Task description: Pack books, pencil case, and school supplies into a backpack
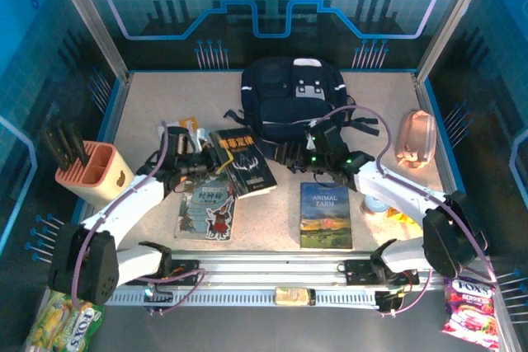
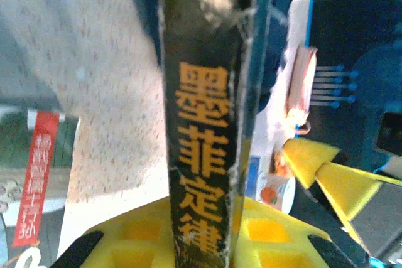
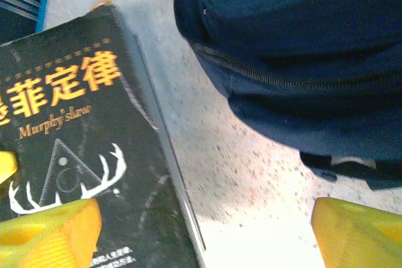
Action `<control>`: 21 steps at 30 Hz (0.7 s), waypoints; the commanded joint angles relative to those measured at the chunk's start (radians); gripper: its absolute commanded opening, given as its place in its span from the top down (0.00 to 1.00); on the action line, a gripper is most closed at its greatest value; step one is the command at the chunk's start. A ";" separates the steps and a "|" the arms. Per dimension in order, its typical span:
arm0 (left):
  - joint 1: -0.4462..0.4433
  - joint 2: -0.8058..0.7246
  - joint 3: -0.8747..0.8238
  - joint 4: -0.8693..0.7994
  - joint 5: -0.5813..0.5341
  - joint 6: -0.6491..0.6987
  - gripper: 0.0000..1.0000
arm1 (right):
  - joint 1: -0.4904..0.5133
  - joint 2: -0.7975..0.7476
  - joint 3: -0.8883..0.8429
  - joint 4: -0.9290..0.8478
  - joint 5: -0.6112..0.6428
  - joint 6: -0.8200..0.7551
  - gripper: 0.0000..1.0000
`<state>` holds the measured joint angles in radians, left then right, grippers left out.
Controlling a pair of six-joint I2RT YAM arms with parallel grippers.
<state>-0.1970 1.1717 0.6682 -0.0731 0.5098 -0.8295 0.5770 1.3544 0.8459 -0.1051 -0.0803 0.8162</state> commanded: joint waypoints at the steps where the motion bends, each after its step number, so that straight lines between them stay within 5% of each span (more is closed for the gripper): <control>1: 0.039 -0.044 0.108 0.052 0.014 -0.008 0.94 | -0.051 -0.007 -0.040 0.194 -0.101 0.151 0.10; 7: 0.057 0.035 0.216 0.229 -0.003 -0.142 0.94 | -0.074 0.028 -0.056 0.494 -0.192 0.419 0.07; 21: 0.027 0.318 0.254 0.672 -0.090 -0.552 0.92 | -0.021 0.180 0.050 0.725 -0.142 0.691 0.00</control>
<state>-0.1619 1.4811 0.8833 0.4026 0.4297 -1.2655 0.5381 1.5002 0.8433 0.5041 -0.2256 1.4269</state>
